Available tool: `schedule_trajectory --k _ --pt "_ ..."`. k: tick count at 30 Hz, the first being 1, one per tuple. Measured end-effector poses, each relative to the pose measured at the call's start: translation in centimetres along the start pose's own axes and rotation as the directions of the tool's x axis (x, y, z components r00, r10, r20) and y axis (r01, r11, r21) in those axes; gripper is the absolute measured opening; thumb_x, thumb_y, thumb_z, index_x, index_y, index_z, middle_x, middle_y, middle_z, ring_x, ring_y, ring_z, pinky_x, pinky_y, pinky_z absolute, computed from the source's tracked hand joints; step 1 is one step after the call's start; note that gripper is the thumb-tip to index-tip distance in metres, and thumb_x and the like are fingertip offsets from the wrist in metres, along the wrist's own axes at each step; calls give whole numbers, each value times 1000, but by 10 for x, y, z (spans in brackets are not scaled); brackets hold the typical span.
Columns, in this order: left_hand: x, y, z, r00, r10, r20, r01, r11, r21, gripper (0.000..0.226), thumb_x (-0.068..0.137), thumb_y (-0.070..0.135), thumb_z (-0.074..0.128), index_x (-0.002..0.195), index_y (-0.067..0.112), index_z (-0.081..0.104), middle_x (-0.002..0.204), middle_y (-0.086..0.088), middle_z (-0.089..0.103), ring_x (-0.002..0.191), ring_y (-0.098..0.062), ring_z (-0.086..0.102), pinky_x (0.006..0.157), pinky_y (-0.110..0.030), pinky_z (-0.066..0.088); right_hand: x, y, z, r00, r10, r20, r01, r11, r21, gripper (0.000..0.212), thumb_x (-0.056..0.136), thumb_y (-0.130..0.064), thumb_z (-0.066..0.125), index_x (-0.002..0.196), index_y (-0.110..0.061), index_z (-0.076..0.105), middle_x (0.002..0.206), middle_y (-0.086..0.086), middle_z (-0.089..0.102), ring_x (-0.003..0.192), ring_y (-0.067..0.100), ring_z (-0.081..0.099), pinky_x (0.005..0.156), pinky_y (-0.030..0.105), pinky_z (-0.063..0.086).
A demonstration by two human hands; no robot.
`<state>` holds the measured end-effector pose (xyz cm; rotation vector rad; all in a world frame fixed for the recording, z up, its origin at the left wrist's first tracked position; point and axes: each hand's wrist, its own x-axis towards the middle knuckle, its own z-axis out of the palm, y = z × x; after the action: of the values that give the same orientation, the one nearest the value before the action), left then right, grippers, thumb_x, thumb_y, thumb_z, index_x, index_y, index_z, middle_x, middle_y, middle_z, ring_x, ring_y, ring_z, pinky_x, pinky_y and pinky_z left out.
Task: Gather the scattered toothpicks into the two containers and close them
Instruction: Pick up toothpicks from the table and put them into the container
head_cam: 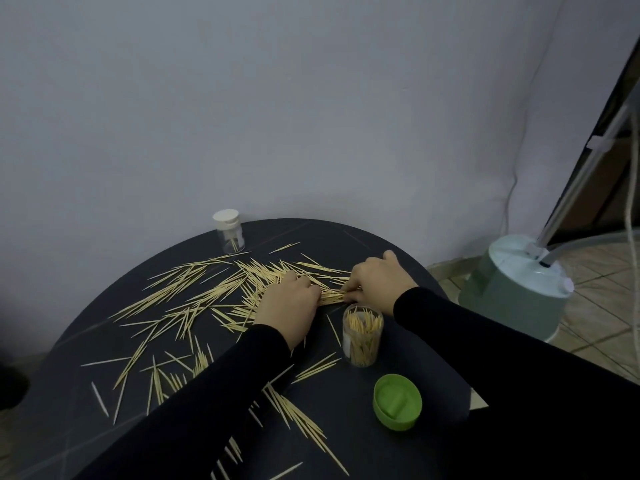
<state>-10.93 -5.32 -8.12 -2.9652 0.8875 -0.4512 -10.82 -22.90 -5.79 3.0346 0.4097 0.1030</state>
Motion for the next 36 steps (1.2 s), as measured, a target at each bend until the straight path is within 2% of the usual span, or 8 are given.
schedule_trajectory --k 11,15,24,28,31,33,35,36 --pt "-9 6 -11 993 119 17 -120 992 37 28 97 23 46 125 20 49 122 2 55 109 -17 45 88 -30 43 -15 0 -5 992 108 -58 -103 992 74 27 92 -46 56 113 -32 69 112 -12 66 107 13 55 101 39 25" --pt "-11 8 -12 992 120 33 -122 990 71 26 98 23 45 122 19 54 118 1 56 107 -18 44 87 -30 45 -19 -2 -7 986 141 -90 -134 988 79 26 92 -46 57 110 -34 70 113 -11 66 110 14 53 102 40 25" --pt "-6 4 -23 983 -173 -69 151 957 -249 20 96 29 51 113 28 62 110 8 61 105 -12 47 85 -27 43 -27 0 -17 963 228 -146 -181 942 282 23 88 -47 62 104 -35 73 106 -13 63 108 13 48 100 41 29" --pt "-6 4 -28 957 -287 -39 237 853 -465 15 94 27 56 107 28 62 101 9 62 95 -8 54 85 -26 49 -31 5 -19 953 272 -134 -186 873 451 20 86 -48 63 99 -34 70 97 -16 58 102 9 50 103 41 30" --pt "-6 5 -35 932 -360 -32 237 675 -699 9 92 24 59 100 27 60 92 13 59 84 -3 55 73 -17 46 -34 9 -21 955 273 -117 -131 741 658 7 85 -44 66 88 -37 66 87 -18 61 94 9 54 97 43 42" --pt "-7 9 -42 922 -385 -39 191 541 -819 8 91 22 61 98 26 60 89 11 61 79 -3 57 68 -17 45 -39 10 -29 955 266 -134 -64 622 780 4 86 -38 68 87 -35 66 79 -16 61 81 5 55 79 27 49" --pt "-10 13 -48 920 -388 -55 115 401 -909 15 90 19 62 103 26 59 89 8 64 83 -10 62 75 -27 53 -46 11 -38 958 246 -149 0 519 855 4 87 -33 67 89 -29 68 74 -13 60 71 1 53 62 11 42" --pt "-11 15 -51 919 -388 -68 79 352 -933 20 90 17 63 107 26 58 87 7 65 83 -12 63 76 -30 54 -49 12 -41 961 236 -146 19 470 882 5 88 -32 67 90 -28 68 74 -13 61 70 0 54 61 10 40"
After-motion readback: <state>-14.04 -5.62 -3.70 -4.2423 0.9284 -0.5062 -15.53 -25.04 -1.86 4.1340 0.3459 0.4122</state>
